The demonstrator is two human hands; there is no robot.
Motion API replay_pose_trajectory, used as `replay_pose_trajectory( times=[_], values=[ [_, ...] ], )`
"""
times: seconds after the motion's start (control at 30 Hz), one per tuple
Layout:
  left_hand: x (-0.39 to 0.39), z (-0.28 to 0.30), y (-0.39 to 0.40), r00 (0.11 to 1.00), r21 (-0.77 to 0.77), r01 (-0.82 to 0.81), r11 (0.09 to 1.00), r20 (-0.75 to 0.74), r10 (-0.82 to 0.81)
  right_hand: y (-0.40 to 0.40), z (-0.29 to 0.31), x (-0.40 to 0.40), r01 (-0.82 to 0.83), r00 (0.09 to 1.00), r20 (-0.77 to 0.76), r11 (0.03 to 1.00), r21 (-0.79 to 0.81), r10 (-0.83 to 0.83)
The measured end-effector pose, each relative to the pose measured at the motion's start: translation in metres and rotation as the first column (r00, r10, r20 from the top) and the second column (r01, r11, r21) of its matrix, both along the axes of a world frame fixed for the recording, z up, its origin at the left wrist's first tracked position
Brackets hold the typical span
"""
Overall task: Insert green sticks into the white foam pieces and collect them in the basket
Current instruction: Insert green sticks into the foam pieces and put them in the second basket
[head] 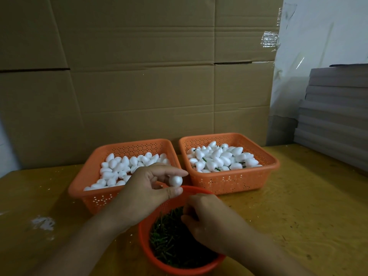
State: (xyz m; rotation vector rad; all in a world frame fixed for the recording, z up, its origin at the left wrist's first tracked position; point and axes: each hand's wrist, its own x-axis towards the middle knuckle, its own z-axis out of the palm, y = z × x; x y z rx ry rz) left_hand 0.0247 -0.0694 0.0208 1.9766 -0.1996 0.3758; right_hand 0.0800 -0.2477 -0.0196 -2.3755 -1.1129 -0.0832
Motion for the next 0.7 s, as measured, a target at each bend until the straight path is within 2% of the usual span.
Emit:
replay_pose_trajectory(
  times=[0.07,0.1,0.2,0.3,0.4,0.57,0.63,0.7],
  values=[
    [-0.002,0.002,-0.003,0.998,-0.085,0.028,0.996,-0.062,-0.033,0.000,0.001,-0.001,-0.003,1.000,-0.002,1.000,0.016,0.003],
    [-0.002,0.003,-0.004,0.993,-0.183,0.039,0.982,-0.101,-0.058,0.000,0.001,-0.001,-0.005,1.000,-0.002,1.000,0.028,0.005],
    [-0.001,0.008,-0.006,0.967,-0.526,0.009,0.850,-0.213,-0.143,0.001,0.003,-0.003,-0.006,1.000,-0.010,0.998,0.058,0.007],
    [0.002,0.010,-0.005,0.936,-0.663,-0.042,0.747,-0.287,-0.202,0.000,0.005,-0.004,0.002,1.000,-0.019,0.998,0.057,-0.001],
    [0.005,0.009,-0.002,0.924,-0.702,-0.054,0.710,-0.304,-0.230,0.000,0.005,-0.005,0.007,1.000,-0.027,0.998,0.059,-0.005],
    [0.008,0.008,0.001,0.929,-0.674,-0.046,0.738,-0.301,-0.217,-0.001,0.007,-0.006,0.026,0.998,-0.066,0.995,0.099,-0.020],
    [0.008,0.007,0.002,0.938,-0.664,-0.048,0.746,-0.287,-0.195,-0.001,0.010,-0.007,0.073,0.989,-0.144,0.979,0.188,-0.046],
    [0.007,0.006,0.003,0.947,-0.644,-0.057,0.763,-0.277,-0.163,-0.001,0.014,-0.006,0.146,0.947,-0.320,0.927,0.347,-0.030]
  ],
)
